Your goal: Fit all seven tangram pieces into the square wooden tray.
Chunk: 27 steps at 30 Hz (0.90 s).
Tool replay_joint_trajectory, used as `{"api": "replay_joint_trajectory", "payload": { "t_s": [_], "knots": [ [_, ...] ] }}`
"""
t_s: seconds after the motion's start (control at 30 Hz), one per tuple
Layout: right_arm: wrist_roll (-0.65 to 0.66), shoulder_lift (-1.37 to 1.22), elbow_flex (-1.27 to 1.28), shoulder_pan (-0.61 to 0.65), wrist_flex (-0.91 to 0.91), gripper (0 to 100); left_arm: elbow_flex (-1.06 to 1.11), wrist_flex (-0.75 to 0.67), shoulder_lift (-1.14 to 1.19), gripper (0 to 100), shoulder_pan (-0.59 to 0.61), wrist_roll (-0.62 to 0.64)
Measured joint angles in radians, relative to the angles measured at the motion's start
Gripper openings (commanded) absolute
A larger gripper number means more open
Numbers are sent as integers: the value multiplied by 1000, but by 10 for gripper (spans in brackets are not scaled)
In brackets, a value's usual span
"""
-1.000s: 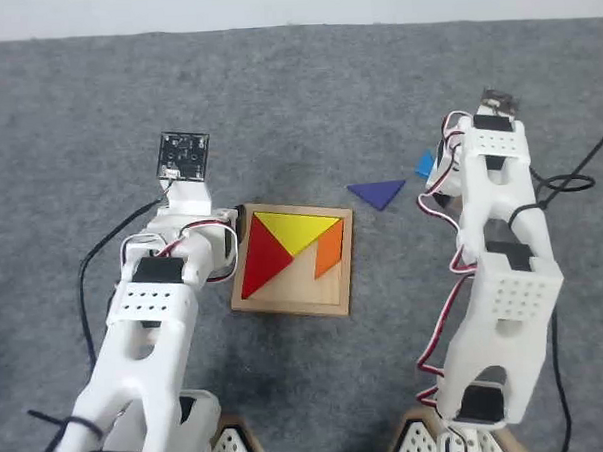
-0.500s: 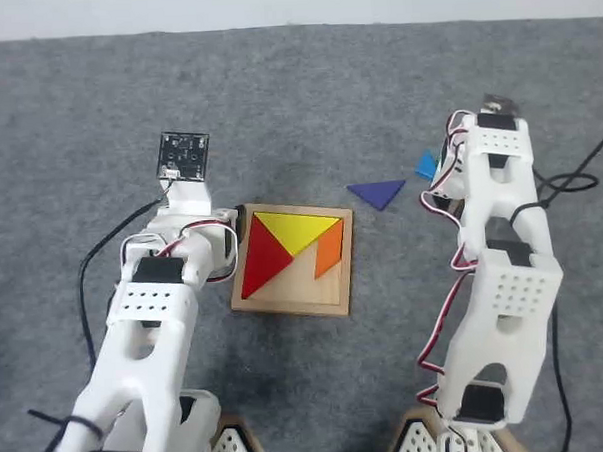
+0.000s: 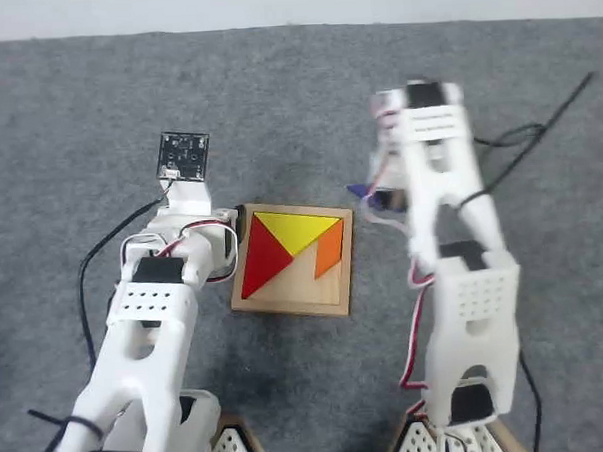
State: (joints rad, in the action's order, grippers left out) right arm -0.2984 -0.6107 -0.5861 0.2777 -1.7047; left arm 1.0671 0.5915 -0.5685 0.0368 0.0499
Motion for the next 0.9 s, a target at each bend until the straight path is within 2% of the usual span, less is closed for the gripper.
{"api": "replay_joint_trajectory", "payload": {
  "t_s": [0.1, 0.23, 0.43, 0.6, 0.77, 0.9],
  "knots": [
    [-18, 75, -2, 106, 0, 8, -2, 0, 0, 188, 25, 0],
    [-26, 144, 89, 183, 72, 8, -114, 86, 0, 188, 170, -2],
    [-68, 239, 388, 339, 318, 8, -307, 318, 127, 189, 339, -25],
    [-172, 362, 632, 367, 557, 11, -376, 348, 311, 189, 460, -40],
    [-267, 425, 806, 419, 717, 22, -381, 348, 336, 189, 468, -51],
    [-287, 427, 822, 454, 763, 101, -381, 345, 341, 189, 462, -49]
  ]
}}
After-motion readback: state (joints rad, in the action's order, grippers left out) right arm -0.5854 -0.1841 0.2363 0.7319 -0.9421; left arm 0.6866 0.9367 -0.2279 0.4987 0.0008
